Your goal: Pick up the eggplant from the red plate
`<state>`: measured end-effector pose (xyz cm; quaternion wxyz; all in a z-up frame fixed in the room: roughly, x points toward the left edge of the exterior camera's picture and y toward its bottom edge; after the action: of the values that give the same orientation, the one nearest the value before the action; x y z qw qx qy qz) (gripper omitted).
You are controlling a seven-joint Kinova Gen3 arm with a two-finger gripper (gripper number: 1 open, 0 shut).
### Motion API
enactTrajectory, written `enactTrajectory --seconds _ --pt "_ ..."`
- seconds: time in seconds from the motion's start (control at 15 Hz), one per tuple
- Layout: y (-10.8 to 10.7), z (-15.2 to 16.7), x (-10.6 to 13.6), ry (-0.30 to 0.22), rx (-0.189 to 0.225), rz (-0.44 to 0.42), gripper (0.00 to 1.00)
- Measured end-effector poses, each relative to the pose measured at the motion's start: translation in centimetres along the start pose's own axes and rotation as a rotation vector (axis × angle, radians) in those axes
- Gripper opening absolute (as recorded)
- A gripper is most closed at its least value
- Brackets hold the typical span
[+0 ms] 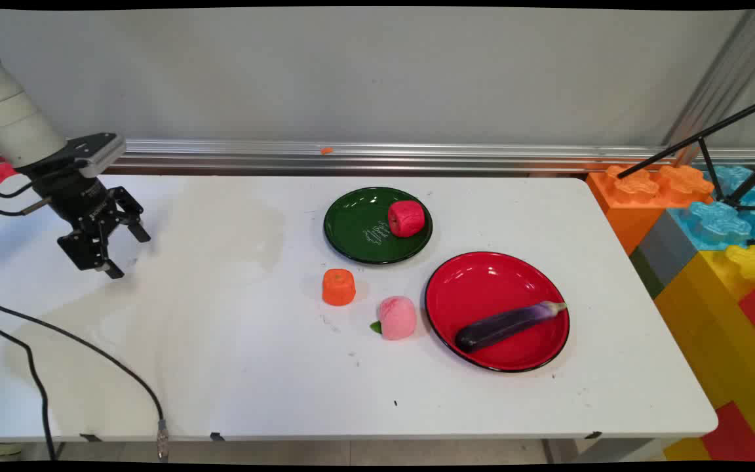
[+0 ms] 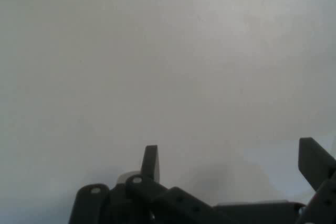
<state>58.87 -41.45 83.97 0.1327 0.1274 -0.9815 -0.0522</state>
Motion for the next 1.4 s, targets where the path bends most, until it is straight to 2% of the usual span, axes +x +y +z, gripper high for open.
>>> enactTrajectory --seconds 0.27,0.47,0.93,1.4 --pt "0.1 -0.2 0.5 0.023 0.005 -0.041 1.0" --pt "0.6 -0.5 2.4 0.056 0.018 -0.097 1.0" --pt "3.3 -1.7 11.5 0.151 0.088 -0.247 1.0" --pt "6.1 -1.8 21.1 0.156 0.163 -0.419 1.0"
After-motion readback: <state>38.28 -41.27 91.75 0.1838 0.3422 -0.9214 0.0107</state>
